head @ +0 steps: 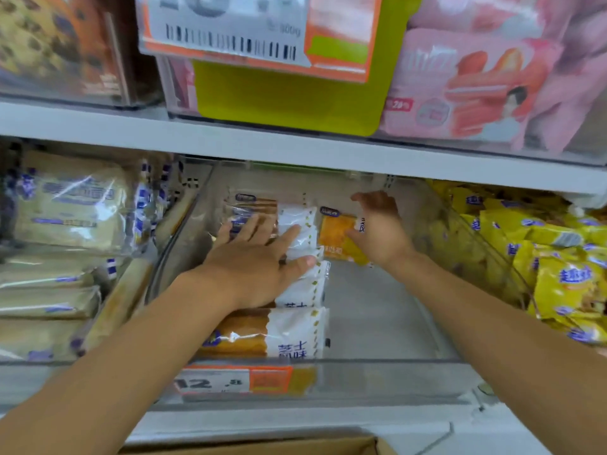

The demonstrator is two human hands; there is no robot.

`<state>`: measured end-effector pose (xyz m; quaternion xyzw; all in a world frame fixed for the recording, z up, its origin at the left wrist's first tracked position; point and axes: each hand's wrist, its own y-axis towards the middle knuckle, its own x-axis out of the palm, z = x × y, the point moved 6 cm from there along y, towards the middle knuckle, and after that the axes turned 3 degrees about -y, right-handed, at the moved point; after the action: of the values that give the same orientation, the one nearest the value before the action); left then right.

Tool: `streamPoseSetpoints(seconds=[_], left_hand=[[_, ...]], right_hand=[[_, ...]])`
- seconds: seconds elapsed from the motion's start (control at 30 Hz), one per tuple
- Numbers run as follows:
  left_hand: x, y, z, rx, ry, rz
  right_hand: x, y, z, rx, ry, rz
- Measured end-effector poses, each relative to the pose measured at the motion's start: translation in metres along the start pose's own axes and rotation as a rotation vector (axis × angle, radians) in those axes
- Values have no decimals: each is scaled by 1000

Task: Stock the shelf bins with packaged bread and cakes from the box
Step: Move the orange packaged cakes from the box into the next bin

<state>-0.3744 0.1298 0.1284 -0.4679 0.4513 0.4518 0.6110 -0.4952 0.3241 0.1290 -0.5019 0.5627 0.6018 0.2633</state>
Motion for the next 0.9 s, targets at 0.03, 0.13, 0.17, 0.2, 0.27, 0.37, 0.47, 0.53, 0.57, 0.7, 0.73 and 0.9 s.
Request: streamPoseSetpoints(seconds=[0.03, 0.13, 0.17, 0.2, 0.27, 0.37, 0.47, 0.53, 0.57, 0.7, 0.73, 0.9], left_hand=[[0, 0, 0, 0, 2, 0], [-1, -1, 0, 0, -4, 4], [-1, -1, 0, 1, -2, 7], [-1, -2, 0, -1, -3, 6], [-3, -4, 0, -1, -38, -11], [-17, -16, 3, 30, -138, 0], [-37, -53, 12, 164, -268, 77], [-39, -90, 15, 249, -373, 47], [-35, -108, 16, 277, -404, 16], [-17, -151, 15, 322, -396, -68], [-15, -153, 14, 327, -386, -62], [-6, -149, 13, 298, -350, -3]], right_hand=[[-3, 3, -2, -30, -6, 26], [2, 8, -10, -114, -153, -27], [5, 7, -9, -110, -170, -42], [5, 5, -10, -100, -165, -43], [0, -1, -13, -100, -149, -23], [-30, -20, -26, -89, 125, 27], [-69, -59, -51, -14, 655, -133], [-86, -89, -67, 8, 870, -316], [-90, -103, -74, 8, 923, -413], [-83, -132, -90, -12, 858, -576], [-80, -132, -92, -8, 825, -558], [-67, -131, -98, -111, 633, -454]])
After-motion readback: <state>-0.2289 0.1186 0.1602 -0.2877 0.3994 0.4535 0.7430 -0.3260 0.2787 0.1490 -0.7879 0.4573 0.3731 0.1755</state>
